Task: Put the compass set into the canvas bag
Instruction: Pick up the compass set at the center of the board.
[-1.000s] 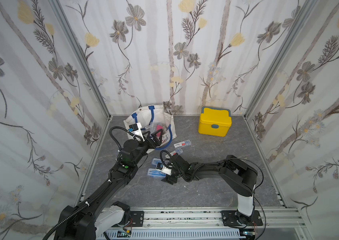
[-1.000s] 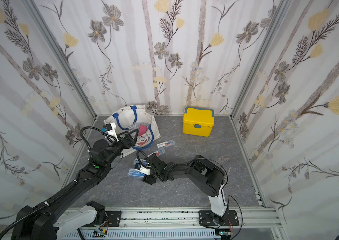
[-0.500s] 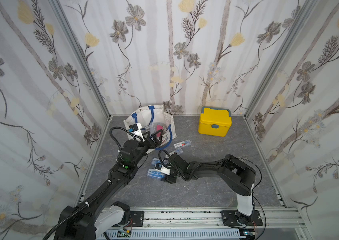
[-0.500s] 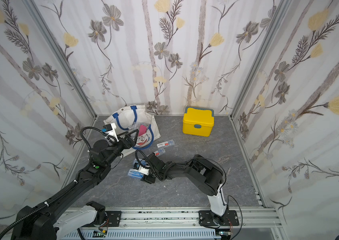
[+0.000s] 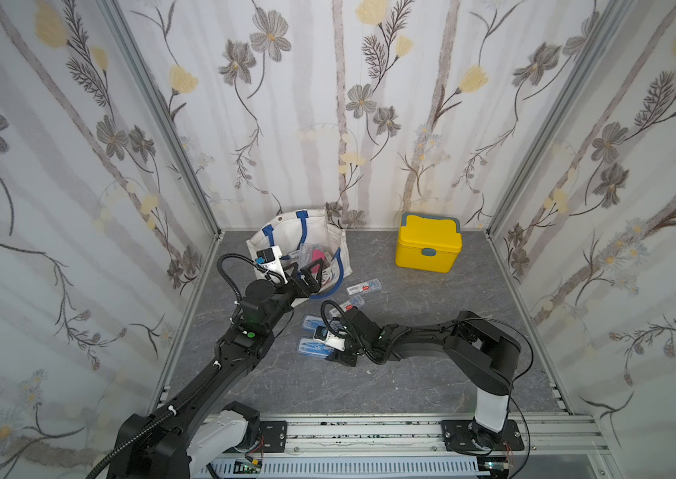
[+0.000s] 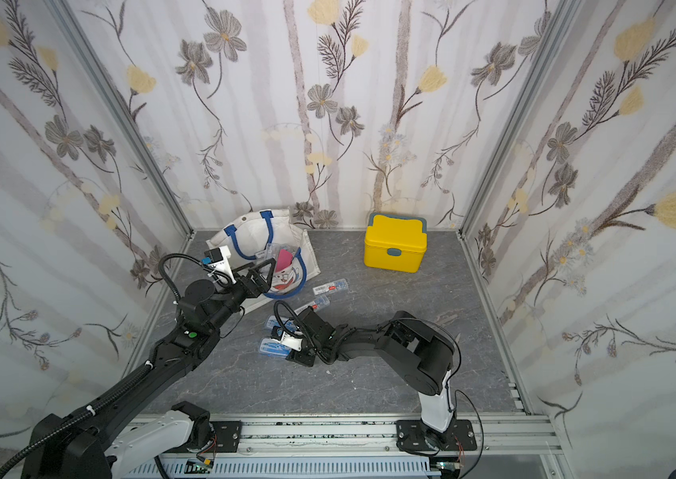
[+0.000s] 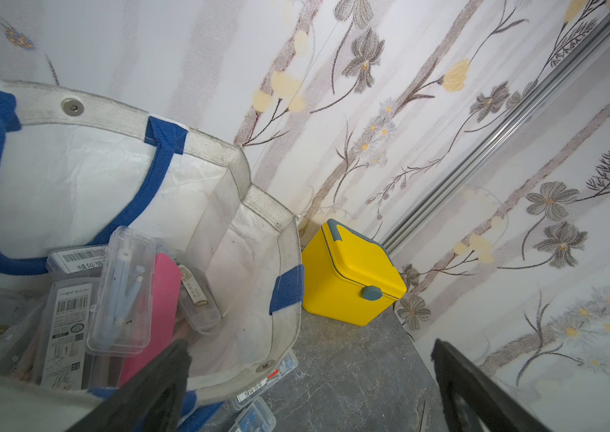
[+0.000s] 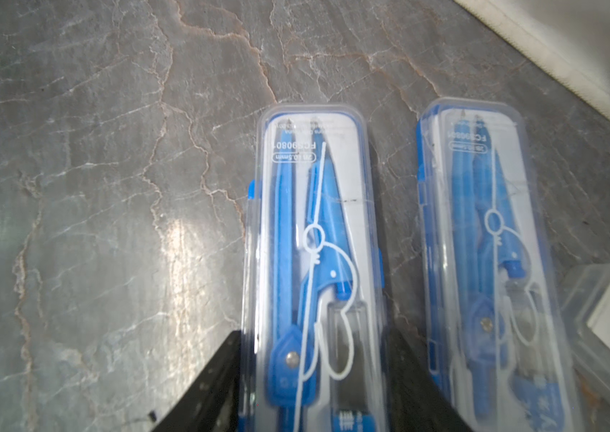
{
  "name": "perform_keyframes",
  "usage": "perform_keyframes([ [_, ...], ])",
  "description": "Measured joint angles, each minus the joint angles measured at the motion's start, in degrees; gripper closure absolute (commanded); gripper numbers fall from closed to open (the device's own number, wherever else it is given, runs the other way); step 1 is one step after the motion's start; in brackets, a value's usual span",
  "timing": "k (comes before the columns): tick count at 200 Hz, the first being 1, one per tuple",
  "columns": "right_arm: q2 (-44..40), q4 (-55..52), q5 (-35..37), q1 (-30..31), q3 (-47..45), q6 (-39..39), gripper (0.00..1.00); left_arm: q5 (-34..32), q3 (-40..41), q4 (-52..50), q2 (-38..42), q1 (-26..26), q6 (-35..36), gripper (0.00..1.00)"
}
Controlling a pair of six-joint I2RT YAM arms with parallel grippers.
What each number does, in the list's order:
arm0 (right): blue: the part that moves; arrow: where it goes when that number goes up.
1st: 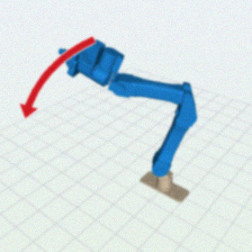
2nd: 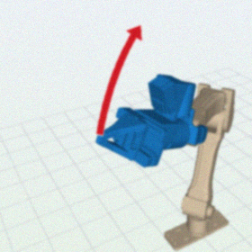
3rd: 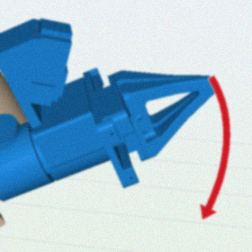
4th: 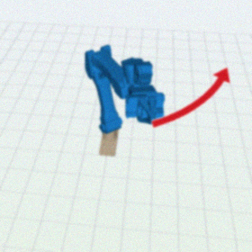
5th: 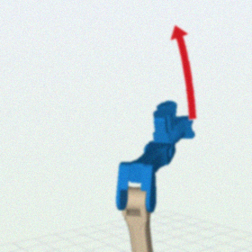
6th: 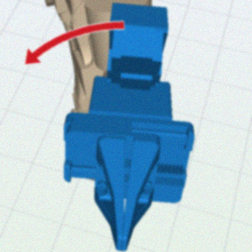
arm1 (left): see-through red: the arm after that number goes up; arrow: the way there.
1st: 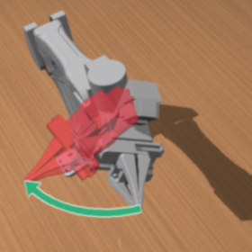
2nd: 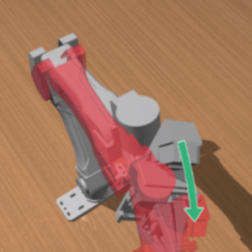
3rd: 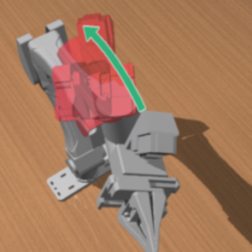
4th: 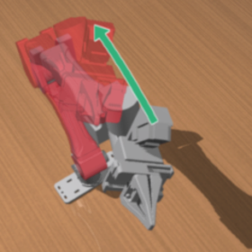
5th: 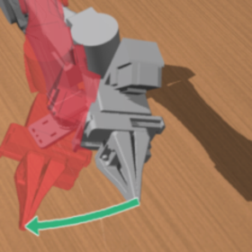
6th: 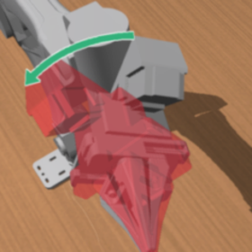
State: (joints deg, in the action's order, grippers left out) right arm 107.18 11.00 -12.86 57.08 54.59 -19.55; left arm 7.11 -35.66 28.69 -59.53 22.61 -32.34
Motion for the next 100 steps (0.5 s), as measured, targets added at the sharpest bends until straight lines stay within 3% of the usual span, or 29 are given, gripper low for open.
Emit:
perform_keyframes([
  [45,-8.28,7.37,1.64,-1.53,-6.75,1.84,0.58,0.28,-0.46,-0.48,0.00,0.00,0.02,0.00],
  [100,-21.70,18.95,4.39,-8.57,-17.90,9.62,0.58,4.63,-2.36,-0.68,-2.08,0.20,0.37,0.00],
])
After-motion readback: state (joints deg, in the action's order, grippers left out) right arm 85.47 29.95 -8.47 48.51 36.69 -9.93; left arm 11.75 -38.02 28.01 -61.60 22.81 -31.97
